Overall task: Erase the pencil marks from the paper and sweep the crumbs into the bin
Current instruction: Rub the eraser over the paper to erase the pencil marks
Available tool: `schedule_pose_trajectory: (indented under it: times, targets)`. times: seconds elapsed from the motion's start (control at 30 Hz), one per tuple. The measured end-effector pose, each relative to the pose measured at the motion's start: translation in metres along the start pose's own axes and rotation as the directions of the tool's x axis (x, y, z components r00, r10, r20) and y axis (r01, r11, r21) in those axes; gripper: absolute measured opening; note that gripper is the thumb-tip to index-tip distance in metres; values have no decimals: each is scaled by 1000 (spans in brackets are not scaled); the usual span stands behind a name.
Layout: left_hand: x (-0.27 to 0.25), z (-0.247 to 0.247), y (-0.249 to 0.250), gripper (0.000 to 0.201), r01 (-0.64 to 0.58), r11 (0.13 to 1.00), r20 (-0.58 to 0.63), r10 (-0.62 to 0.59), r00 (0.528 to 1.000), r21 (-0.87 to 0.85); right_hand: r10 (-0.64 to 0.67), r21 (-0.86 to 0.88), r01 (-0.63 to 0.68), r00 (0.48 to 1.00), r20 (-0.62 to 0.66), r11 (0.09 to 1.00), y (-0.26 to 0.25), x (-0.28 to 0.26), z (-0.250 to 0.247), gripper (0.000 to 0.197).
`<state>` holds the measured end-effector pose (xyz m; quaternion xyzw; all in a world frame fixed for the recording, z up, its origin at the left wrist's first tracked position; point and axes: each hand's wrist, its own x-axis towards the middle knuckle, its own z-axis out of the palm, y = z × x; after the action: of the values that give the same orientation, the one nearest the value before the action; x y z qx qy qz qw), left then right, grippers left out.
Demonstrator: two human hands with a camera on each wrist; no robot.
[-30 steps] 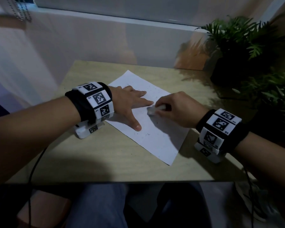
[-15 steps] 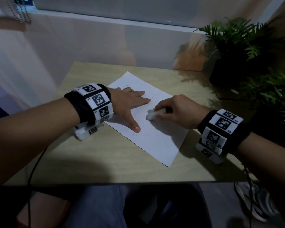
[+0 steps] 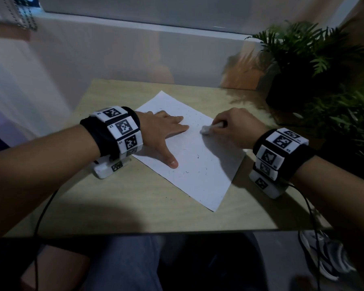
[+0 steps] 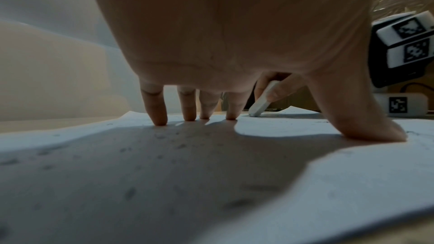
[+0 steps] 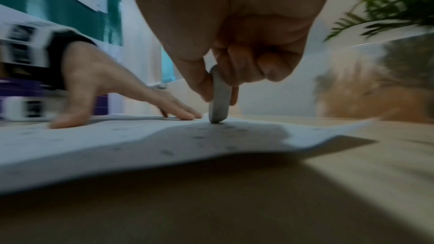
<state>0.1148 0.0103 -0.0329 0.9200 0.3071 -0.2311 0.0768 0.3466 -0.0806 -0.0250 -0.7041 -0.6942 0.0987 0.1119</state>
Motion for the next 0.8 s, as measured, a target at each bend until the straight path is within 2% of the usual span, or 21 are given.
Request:
schedule_pose_trajectory:
  times: [0.1,0.2,0.27,0.37,0.43,0.5,0.57,0.63,0.73,0.8]
  targets:
    - [-1,0,-1,140,-1,1000,1,1,1000,-3,16,-99,-20,999,-42,995,4,4,3,31]
    - [0,0,-2,136,-6,1000,-4,6,1000,-13,-88,-1,89,994,66,996,-6,-8,4,26]
    - [0,0,-3,134,-7,1000,0,7,1000,-20,-74,76,65,988,132,995,-4,-9,1,27]
    - [0,0,-2,136,-3,1000,2,3,1000,-11,25,42,-26,999,39,999,13,2,-2,37]
    - [-1,1,-2,132,-2,1000,-1,2,1000,-10,43,-17,-44,999,-23,999,15,3,1,38]
    - [-1,0,-1,127,-3,1000,-7,3,1000,-5,-30,-49,30,1000,5,998,4,-2,6,34]
    - [-1,-2,0,126,0,1000,-4,0,1000,-3,-101,9,101,991,87,995,-9,-10,7,32]
    - [-1,-2,0,128,6,1000,8,-6,1000,-6,-93,54,87,988,122,995,-9,-8,5,33]
    - [0,-2,0,136,1,1000,10,-1,1000,2,5,3,-5,999,36,1000,4,4,1,44]
    - [-1,-1,-1,133,2,1000,5,-2,1000,4,16,-57,-17,1000,-16,998,3,6,4,45]
